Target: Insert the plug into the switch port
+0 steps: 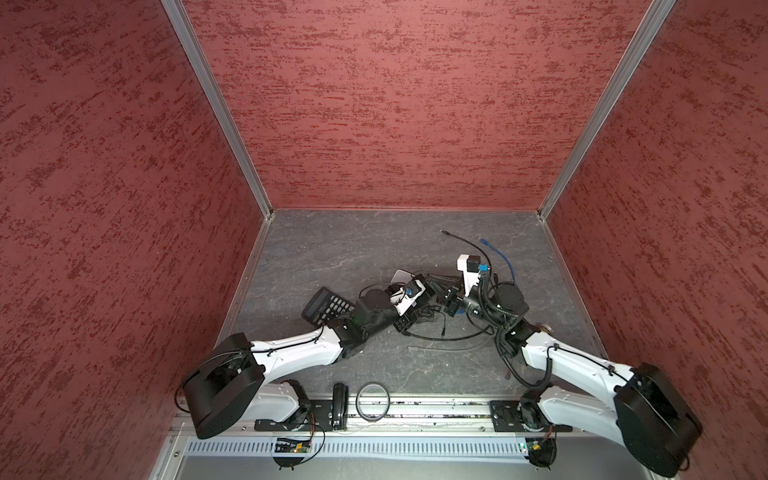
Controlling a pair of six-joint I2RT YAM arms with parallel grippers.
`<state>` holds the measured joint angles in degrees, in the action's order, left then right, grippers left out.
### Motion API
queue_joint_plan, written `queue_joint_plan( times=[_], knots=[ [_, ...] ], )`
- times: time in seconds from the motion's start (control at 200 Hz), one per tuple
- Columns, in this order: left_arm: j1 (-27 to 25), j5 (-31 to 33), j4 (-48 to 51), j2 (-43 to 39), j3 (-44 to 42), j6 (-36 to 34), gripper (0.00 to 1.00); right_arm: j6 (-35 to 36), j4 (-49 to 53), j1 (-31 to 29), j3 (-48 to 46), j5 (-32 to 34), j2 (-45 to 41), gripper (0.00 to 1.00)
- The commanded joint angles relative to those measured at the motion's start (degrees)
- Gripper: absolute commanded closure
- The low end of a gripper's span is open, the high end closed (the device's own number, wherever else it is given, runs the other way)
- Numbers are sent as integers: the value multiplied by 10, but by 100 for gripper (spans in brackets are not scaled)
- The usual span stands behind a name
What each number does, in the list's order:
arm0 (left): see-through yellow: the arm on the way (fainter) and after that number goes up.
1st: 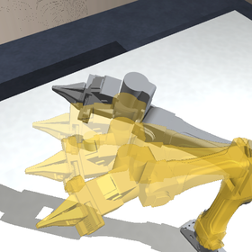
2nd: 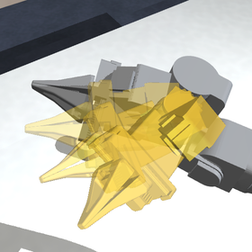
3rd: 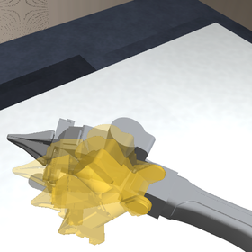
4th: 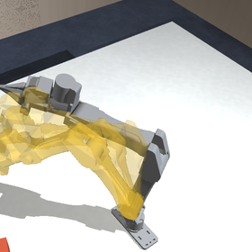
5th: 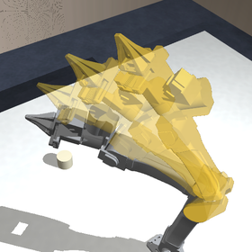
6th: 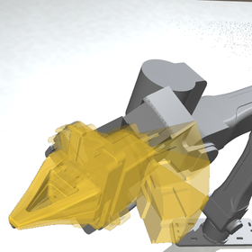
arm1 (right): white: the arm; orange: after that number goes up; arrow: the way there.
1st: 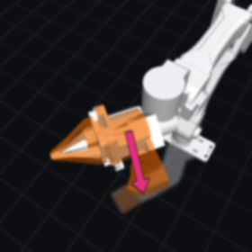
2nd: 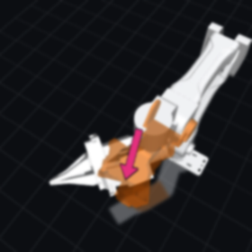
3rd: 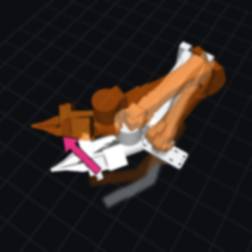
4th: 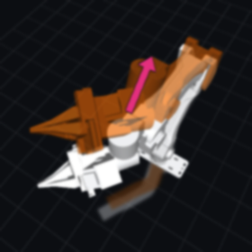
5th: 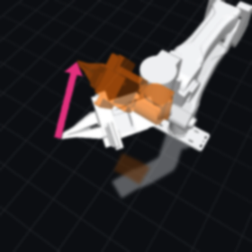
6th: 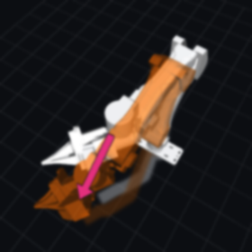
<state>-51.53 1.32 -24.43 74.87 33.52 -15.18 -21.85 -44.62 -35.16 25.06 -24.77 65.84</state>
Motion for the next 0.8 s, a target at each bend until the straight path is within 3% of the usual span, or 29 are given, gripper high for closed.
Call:
queue_joint_plan(
  times=[0.0, 0.531, 0.796],
  knots=[
    [-11, -59, -299, -55, 51, -25, 100, -11, 203, -24, -50, -58, 47, 98],
    [-1, -74, -273, -63, 83, -42, 100, 37, 286, -27, -36, -19, 68, 98],
    [0, -56, -232, -68, 55, -47, 100, 24, 283, -28, -23, 2, 38, 91]
  ],
)
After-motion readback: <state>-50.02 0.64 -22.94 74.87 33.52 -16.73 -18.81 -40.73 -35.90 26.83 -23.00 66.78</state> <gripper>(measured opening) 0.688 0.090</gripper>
